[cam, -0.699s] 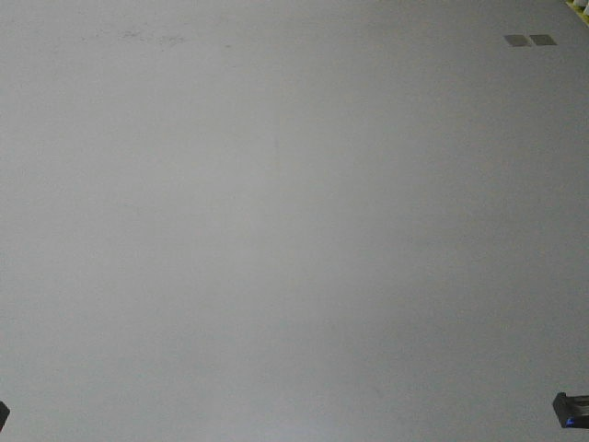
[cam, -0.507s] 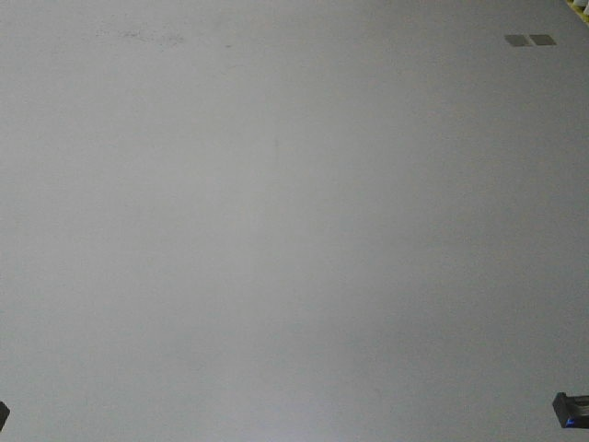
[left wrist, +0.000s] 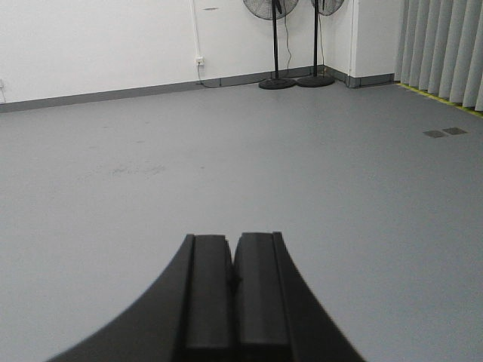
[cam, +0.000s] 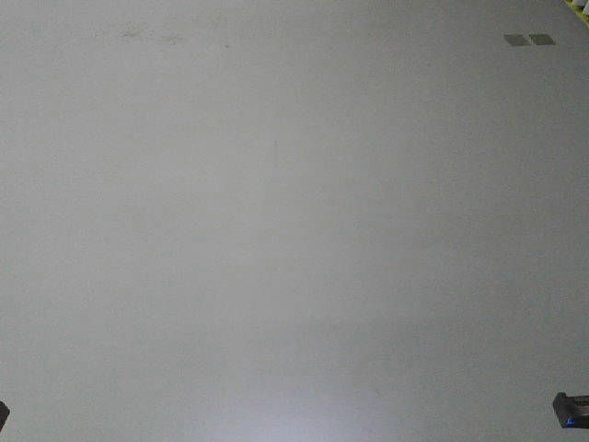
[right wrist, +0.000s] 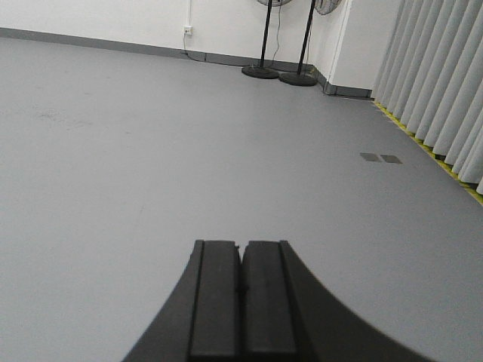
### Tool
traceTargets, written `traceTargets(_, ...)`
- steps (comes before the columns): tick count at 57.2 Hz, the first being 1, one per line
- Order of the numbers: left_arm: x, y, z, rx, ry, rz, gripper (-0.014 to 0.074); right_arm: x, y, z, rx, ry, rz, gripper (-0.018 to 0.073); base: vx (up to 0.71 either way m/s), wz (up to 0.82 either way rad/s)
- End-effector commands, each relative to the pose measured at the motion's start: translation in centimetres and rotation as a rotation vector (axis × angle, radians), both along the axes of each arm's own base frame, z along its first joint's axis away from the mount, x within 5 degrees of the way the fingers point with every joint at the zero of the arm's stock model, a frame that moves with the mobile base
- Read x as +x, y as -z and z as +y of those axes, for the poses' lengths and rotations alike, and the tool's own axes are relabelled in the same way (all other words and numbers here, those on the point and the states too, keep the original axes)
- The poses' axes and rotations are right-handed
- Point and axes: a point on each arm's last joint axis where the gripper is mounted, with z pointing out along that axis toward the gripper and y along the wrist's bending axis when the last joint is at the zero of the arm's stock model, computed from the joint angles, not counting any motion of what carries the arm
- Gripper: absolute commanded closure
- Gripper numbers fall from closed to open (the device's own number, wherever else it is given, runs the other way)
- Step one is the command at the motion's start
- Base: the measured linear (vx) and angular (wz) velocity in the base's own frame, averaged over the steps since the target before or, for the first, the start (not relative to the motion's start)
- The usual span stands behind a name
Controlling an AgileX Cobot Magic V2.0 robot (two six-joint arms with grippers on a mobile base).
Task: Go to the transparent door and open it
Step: 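Drive the base forward toward the white-framed glass sliding door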
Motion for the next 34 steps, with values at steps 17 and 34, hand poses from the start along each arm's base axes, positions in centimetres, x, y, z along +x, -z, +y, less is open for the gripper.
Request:
traceTargets(17, -0.04, -0.58, -0.06, -0.024, 0.009, -0.088, 0.0595, 0.04, -0.66, -0.01, -0.011, 0.002, -0.089, 0.0561, 0.04, 0.00)
traceTargets(34, -0.04, -0.58, -0.06, -0.024, 0.009, -0.088, 0.0595, 0.04, -0.66, -0.01, -0.011, 0.002, -0.089, 0.0561, 0.17, 0.07)
